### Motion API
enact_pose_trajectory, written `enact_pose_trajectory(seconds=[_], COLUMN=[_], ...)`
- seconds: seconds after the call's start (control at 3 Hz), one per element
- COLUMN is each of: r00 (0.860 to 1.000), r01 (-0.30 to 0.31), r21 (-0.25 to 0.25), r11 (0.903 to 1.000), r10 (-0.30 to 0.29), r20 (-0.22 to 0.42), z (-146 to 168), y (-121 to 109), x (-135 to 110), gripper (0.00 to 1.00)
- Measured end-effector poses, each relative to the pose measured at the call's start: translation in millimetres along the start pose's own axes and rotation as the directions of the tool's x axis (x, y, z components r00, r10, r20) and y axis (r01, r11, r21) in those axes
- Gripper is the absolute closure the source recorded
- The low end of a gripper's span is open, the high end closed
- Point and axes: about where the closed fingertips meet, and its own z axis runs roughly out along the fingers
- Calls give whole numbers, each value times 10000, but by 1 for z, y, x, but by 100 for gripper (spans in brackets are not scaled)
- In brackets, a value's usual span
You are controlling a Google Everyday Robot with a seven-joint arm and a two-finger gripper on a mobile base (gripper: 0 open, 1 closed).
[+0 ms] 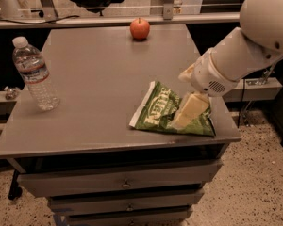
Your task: Move green jalapeno chip bag near apple
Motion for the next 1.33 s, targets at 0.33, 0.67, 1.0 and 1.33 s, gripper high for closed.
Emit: enact_pose_trajectory(seconds=[0.33,0.67,1.0,1.33], r00=[9998,9995,9993,9988], r01=[-124,-217,-282,-405], r21=[-70,-65,-45,53], r11=[9999,9997,9996,9992], r10=[125,218,283,403], r20=[136,216,263,275], z=[9,12,13,12], y=[1,0,-1,-7], x=[-1,-3,-5,-10], gripper=[41,64,88,100])
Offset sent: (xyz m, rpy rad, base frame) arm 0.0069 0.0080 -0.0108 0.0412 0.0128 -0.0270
